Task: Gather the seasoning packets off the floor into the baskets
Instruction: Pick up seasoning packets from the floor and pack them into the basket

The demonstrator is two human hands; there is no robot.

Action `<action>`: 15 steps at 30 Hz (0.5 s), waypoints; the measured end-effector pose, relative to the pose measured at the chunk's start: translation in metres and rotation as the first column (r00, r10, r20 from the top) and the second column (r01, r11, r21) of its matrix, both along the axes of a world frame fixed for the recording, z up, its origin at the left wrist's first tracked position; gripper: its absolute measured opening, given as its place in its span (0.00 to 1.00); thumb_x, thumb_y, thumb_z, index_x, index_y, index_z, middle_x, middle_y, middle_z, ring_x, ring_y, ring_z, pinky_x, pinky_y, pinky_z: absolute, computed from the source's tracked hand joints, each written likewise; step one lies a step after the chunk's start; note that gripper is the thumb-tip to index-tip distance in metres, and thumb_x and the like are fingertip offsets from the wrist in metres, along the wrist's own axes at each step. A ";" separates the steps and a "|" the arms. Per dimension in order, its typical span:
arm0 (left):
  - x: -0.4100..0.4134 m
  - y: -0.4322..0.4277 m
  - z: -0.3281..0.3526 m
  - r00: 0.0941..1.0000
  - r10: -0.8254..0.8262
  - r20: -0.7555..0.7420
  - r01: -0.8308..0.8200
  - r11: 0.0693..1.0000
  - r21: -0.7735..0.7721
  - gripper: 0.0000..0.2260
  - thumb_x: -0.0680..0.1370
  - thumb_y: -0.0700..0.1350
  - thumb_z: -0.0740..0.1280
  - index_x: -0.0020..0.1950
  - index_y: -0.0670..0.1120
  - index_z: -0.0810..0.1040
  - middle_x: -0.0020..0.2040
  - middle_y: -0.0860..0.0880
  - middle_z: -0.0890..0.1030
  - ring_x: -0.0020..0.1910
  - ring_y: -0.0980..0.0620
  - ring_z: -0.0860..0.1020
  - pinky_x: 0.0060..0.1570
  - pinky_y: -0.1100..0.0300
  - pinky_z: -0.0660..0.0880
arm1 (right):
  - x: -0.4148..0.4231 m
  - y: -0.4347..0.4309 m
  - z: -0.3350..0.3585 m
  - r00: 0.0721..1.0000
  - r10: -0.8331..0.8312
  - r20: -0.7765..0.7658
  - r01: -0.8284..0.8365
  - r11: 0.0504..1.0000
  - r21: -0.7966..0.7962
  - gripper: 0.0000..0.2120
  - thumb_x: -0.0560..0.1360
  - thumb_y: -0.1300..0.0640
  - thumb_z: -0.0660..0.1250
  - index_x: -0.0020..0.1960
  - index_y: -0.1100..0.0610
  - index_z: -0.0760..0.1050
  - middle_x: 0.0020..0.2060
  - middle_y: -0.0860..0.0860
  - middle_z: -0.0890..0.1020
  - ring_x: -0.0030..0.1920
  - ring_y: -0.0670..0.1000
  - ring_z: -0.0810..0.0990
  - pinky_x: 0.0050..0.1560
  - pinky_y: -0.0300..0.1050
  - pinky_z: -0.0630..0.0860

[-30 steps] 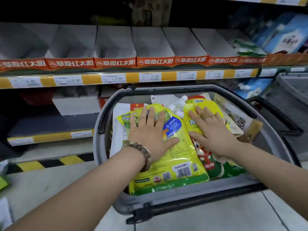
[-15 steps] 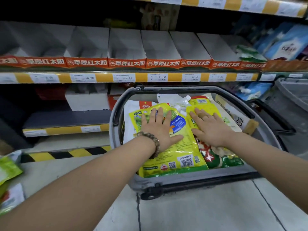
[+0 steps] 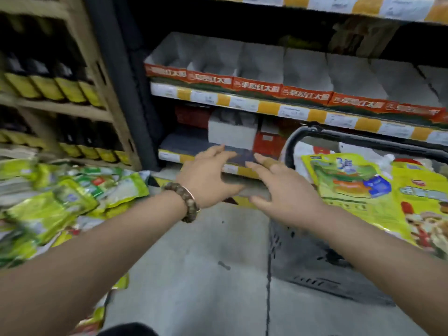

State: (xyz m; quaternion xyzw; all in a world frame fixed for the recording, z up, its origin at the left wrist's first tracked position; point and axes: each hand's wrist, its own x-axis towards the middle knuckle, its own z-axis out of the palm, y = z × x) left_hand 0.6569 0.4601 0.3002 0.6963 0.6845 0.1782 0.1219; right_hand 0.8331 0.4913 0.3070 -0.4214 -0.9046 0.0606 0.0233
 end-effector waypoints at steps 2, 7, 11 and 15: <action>-0.045 -0.036 -0.017 0.994 0.106 0.017 -0.105 0.994 -0.042 0.34 0.69 0.62 0.68 0.72 0.54 0.64 0.74 0.52 0.62 0.71 0.52 0.64 0.68 0.59 0.62 | -0.049 -0.011 -0.011 0.996 0.090 0.024 -0.090 0.996 -0.019 0.32 0.76 0.44 0.61 0.76 0.48 0.53 0.77 0.50 0.54 0.75 0.51 0.57 0.71 0.46 0.61; -0.142 -0.127 -0.080 0.933 0.359 -0.009 -0.355 0.918 -0.175 0.33 0.71 0.59 0.69 0.73 0.53 0.63 0.74 0.51 0.61 0.72 0.51 0.63 0.67 0.59 0.62 | -0.160 -0.040 -0.069 0.971 0.235 0.046 -0.225 0.960 -0.165 0.30 0.76 0.46 0.62 0.75 0.49 0.57 0.74 0.50 0.61 0.71 0.53 0.63 0.66 0.43 0.63; -0.192 -0.195 -0.140 0.839 0.543 0.014 -0.520 0.811 -0.267 0.33 0.70 0.59 0.69 0.72 0.53 0.64 0.73 0.50 0.63 0.70 0.50 0.65 0.65 0.59 0.64 | -0.229 -0.073 -0.138 0.966 0.256 0.037 -0.231 0.918 -0.322 0.29 0.76 0.47 0.63 0.74 0.50 0.60 0.71 0.51 0.65 0.69 0.53 0.66 0.65 0.47 0.67; -0.220 -0.247 -0.199 0.749 0.663 0.003 -0.625 0.707 -0.331 0.31 0.72 0.57 0.69 0.72 0.53 0.65 0.72 0.51 0.65 0.68 0.49 0.67 0.62 0.57 0.67 | -0.279 -0.108 -0.214 0.956 0.284 0.070 -0.223 0.863 -0.454 0.28 0.75 0.48 0.64 0.73 0.52 0.62 0.70 0.54 0.67 0.69 0.54 0.68 0.65 0.47 0.68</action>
